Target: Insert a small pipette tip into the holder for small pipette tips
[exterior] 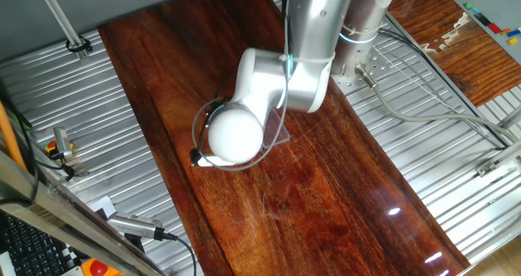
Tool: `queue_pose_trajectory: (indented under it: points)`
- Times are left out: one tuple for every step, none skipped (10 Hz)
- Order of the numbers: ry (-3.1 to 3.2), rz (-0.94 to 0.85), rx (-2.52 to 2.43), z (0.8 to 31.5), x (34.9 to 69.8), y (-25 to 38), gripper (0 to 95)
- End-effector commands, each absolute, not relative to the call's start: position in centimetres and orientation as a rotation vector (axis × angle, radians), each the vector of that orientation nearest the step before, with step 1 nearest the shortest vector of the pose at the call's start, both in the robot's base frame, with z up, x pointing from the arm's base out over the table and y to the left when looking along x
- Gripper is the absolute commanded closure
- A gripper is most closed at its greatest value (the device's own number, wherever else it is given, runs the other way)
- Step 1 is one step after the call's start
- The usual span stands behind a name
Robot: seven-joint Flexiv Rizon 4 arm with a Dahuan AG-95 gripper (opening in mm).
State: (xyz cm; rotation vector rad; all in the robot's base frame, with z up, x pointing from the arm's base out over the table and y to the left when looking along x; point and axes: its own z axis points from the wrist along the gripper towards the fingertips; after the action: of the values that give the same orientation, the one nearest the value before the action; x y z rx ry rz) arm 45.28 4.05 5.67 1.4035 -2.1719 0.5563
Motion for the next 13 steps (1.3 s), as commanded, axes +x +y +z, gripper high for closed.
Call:
queue_pose_trajectory:
  points:
    - [-2.163, 0.560, 1.411, 5.7, 45.2, 4.1, 95.0]
    - [-2.156, 0.562, 1.415, 5.7, 45.2, 4.2, 95.0]
    - [-2.137, 0.576, 1.417, 5.6, 45.0, 4.2, 95.0]
    - [-2.130, 0.585, 1.416, 5.6, 45.0, 4.2, 95.0]
    - [-2.126, 0.589, 1.416, 5.6, 44.9, 4.1, 95.0]
    - [-2.119, 0.598, 1.413, 5.6, 44.7, 4.1, 95.0]
    - [-2.115, 0.603, 1.413, 5.6, 44.7, 4.1, 95.0]
    - [-2.106, 0.609, 1.412, 5.6, 44.7, 4.1, 95.0]
    - [-2.099, 0.615, 1.410, 5.5, 44.5, 4.1, 95.0]
    - [-2.097, 0.621, 1.407, 5.4, 44.4, 4.1, 95.0]
    - [-2.097, 0.623, 1.406, 5.4, 44.2, 4.1, 95.0]
    - [-2.095, 0.626, 1.404, 5.3, 44.1, 4.1, 95.0]
    - [-2.093, 0.630, 1.400, 5.3, 43.9, 4.1, 95.0]
